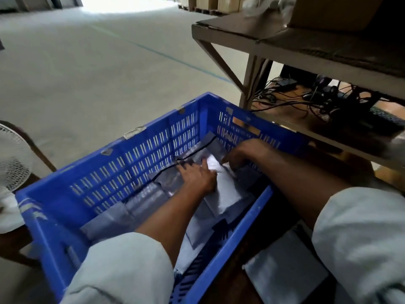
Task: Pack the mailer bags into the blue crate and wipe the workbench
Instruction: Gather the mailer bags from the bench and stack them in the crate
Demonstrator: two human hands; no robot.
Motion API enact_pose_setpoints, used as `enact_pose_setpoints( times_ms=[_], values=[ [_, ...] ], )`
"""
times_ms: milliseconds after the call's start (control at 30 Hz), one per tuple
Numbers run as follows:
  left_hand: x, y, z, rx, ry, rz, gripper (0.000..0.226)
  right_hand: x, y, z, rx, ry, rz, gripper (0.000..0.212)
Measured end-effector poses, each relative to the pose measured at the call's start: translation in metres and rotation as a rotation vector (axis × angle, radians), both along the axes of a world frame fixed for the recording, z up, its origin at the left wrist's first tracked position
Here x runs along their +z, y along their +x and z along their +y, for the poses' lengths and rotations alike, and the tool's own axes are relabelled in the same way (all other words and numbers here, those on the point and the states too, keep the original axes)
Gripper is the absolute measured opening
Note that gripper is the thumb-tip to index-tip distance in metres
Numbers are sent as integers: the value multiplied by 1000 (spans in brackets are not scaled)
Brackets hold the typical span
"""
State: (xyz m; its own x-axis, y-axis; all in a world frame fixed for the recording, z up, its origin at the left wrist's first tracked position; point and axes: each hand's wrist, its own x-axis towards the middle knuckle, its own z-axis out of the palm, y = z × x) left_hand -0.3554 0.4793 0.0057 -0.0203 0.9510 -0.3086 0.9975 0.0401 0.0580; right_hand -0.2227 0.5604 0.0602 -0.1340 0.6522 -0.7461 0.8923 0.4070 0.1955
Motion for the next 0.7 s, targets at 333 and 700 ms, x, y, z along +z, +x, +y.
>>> enact_pose_setpoints(
  times_ms=[333, 700],
  values=[
    [43, 23, -12, -105, 119, -41, 51, 88, 51, -88, -86, 832, 894, 18],
    [146, 108, -166, -554, 654, -589, 35, 20, 168, -276, -461, 1007, 878, 24]
  ],
)
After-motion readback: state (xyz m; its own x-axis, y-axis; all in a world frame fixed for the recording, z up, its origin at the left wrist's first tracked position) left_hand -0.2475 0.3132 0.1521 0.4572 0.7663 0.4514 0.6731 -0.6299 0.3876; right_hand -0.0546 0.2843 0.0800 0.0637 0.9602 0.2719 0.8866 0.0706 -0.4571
